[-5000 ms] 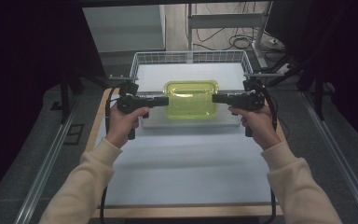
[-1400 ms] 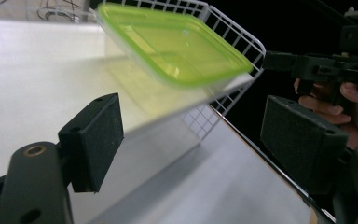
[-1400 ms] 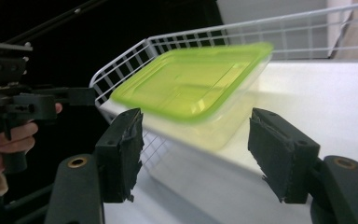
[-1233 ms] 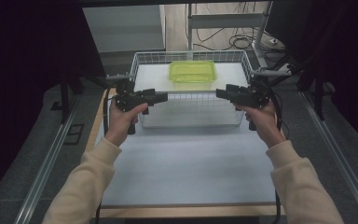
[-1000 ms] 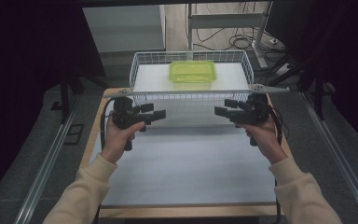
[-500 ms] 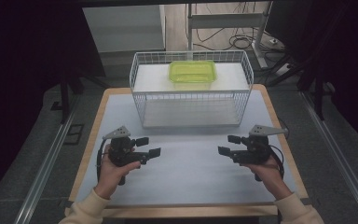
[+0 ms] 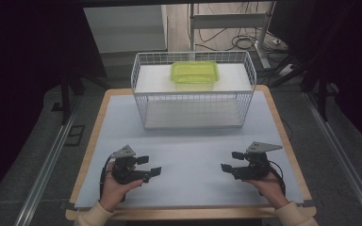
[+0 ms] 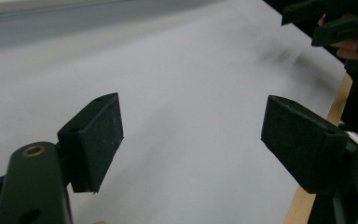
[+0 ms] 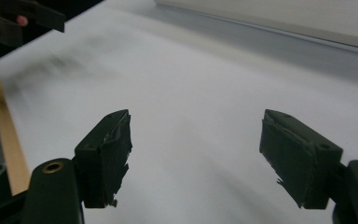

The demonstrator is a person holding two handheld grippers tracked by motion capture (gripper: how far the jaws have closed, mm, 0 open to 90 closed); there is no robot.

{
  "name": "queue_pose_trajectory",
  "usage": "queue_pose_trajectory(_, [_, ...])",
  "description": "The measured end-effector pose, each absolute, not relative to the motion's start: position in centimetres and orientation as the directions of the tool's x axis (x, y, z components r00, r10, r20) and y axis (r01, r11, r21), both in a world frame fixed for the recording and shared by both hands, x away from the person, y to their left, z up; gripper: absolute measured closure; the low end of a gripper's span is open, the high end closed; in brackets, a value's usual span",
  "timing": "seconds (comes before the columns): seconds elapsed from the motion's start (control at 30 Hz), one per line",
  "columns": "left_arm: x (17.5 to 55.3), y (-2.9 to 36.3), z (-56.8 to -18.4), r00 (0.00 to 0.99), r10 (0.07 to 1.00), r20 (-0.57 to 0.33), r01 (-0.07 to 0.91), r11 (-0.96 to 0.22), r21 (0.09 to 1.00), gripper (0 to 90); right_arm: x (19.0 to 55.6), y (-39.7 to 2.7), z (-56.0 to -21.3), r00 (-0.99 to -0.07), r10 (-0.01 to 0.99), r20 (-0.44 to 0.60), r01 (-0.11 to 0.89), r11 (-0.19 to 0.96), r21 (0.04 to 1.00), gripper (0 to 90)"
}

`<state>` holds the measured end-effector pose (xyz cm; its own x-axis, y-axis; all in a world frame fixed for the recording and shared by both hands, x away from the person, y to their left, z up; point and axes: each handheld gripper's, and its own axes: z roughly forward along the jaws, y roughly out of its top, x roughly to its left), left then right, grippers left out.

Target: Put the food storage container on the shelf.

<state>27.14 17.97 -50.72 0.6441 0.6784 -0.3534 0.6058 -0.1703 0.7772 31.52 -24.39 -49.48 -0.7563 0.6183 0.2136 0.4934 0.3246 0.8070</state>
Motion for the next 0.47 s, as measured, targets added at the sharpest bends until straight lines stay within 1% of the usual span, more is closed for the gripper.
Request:
queue_pose_trajectory(0.3, [27.21, 18.17, -50.82, 0.641, 0.680, -0.355, 0.607, -0.166, 0.777, 20.8, 31.48, -24.86, -49.23, -0.749, 0.629, 0.207, 0.481, 0.303, 0.823, 24.4])
queue_pose_trajectory(0.47, [27.24, 18.21, -50.88, 0.639, 0.683, -0.354, 0.609, -0.168, 0.776, 20.8, 31.41, -24.80, -49.38, -0.750, 0.631, 0.200, 0.481, 0.313, 0.819, 22.6])
